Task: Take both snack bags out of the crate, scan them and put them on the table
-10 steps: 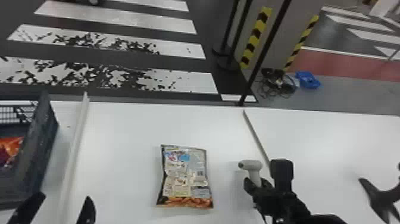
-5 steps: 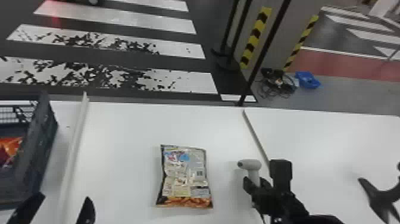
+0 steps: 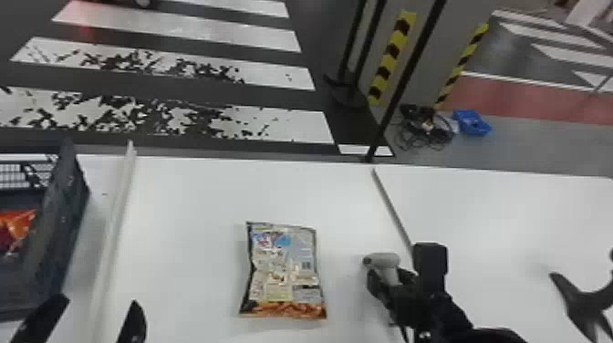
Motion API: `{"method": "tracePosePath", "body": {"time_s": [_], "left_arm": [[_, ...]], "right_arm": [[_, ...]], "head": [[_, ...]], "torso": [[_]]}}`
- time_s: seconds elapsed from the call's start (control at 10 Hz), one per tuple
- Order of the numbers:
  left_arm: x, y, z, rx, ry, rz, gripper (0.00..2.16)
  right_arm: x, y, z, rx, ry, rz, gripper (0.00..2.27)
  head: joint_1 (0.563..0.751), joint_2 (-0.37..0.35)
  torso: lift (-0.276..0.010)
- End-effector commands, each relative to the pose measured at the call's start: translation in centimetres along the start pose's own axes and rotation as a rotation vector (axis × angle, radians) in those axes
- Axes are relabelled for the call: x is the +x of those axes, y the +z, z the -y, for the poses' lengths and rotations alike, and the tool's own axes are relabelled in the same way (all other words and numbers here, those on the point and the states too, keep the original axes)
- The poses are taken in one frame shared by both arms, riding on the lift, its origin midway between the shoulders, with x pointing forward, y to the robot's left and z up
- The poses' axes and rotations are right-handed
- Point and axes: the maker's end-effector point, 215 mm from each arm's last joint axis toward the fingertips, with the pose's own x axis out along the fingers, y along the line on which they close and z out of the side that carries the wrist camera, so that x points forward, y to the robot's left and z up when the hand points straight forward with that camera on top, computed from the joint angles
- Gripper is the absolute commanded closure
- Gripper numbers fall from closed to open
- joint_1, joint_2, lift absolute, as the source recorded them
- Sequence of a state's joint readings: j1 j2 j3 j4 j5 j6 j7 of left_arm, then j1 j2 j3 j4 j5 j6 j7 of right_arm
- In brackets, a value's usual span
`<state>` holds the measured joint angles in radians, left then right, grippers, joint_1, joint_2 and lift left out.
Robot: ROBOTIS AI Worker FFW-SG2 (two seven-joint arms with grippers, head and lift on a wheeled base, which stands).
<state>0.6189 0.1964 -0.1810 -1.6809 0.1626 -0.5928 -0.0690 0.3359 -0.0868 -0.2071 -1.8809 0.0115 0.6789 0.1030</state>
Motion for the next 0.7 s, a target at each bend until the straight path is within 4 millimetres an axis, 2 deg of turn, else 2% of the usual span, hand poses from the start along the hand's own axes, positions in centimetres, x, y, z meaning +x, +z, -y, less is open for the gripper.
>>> {"method": "tracePosePath", "body": {"time_s": [0.0, 0.1, 0.4, 0.5, 0.6], "left_arm": [[0.0, 0.1, 0.0, 0.000, 0.000, 0.001, 0.15], [0.0, 0.1, 0.0, 0.000, 0.000, 0.001, 0.15], [0.0, 0.0, 0.0, 0.000, 0.000, 0.000, 0.15], [0.0, -0.1, -0.1, 0.001, 0.001, -0.002, 0.15], [0.0, -0.1, -0.1, 0.000, 0.002, -0.002, 0.15]], "right_arm": [[-0.2, 1.0, 0.3, 0.005, -0.011, 0.027, 0.01], [-0.8, 1.7, 0.3, 0.003, -0.013, 0.042, 0.02], [-3.1, 1.9, 1.1, -0.014, -0.051, 0.033, 0.04], [-4.5, 2.0, 0.7, -0.008, -0.042, 0.029, 0.04], [-5.7, 3.1, 0.0, -0.005, -0.027, 0.056, 0.05]], "head": [[0.695, -0.275], [0.695, -0.276], [0.695, -0.282], [0.695, -0.288], [0.695, -0.289]], "torso": [[-0.094], [-0.094], [-0.094], [-0.094], [-0.094]]}}
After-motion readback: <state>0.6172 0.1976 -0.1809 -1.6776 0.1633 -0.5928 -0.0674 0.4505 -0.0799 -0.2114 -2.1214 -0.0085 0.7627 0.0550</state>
